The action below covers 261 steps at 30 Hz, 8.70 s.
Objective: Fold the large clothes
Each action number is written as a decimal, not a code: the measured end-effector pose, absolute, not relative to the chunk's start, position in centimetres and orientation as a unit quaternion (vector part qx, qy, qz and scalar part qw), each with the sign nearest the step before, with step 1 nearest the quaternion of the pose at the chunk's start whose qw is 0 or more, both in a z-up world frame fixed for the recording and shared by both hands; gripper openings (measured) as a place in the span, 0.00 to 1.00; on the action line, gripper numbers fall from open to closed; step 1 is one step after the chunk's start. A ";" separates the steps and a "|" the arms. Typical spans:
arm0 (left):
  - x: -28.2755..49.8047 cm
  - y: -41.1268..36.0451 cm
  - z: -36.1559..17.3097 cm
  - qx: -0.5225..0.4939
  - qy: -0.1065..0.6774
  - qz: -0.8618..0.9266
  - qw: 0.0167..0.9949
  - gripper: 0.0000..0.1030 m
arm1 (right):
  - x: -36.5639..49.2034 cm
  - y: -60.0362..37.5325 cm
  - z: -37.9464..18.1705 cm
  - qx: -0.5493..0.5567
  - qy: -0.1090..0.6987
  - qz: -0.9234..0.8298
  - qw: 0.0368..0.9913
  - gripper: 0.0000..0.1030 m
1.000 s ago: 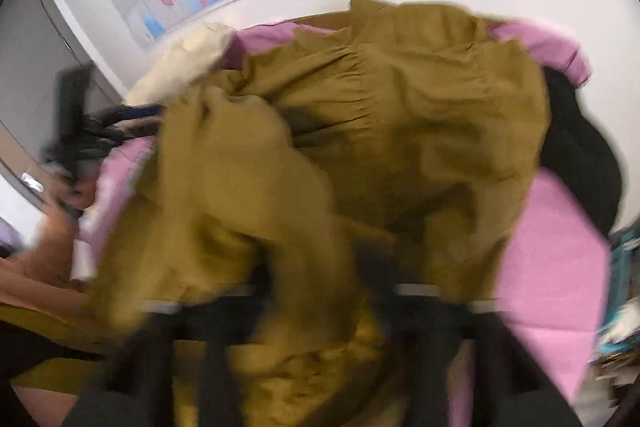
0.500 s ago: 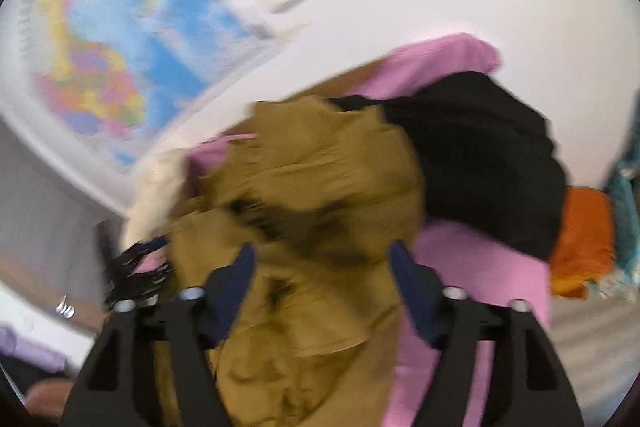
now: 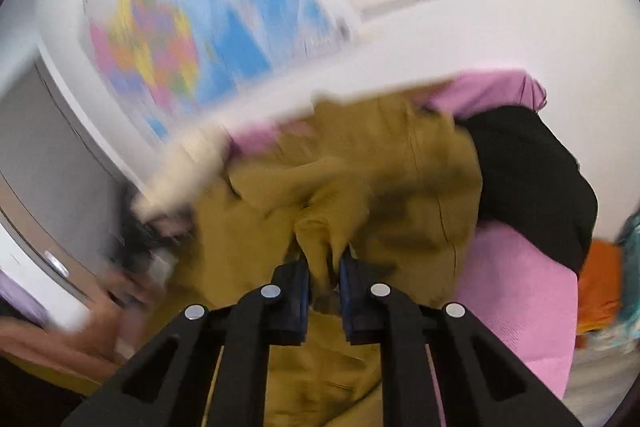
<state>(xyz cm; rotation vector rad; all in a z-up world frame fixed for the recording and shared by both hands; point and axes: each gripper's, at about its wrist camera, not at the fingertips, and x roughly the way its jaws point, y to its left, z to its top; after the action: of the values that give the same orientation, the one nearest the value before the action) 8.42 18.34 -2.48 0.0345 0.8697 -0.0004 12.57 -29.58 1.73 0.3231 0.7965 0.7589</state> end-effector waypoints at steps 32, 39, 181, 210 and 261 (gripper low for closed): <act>8.3 21.0 -3.5 -0.013 0.426 0.053 0.903 0.85 | 22.0 -13.0 -6.9 -0.057 0.460 0.274 0.842 0.50; 6.5 23.5 -2.5 -0.034 0.427 0.048 0.902 0.88 | 18.0 -12.6 -2.0 -0.066 0.417 0.307 0.853 0.52; -18.0 21.9 -1.3 -0.202 0.428 -0.120 0.873 0.15 | -10.3 -31.4 -5.9 0.345 0.321 0.424 0.773 0.05; -10.0 23.6 5.7 -0.193 0.392 -0.092 0.895 0.17 | 1.4 -30.9 2.0 0.342 0.278 0.416 0.795 0.06; 5.0 24.3 4.8 -0.133 0.424 -0.027 0.895 0.17 | 18.6 -28.4 1.5 0.361 0.340 0.347 0.796 0.06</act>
<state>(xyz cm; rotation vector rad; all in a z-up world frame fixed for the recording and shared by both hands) 5.03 24.31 4.78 -0.2749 0.8792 -0.0550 18.61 -28.40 1.49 0.7746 0.7305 0.7443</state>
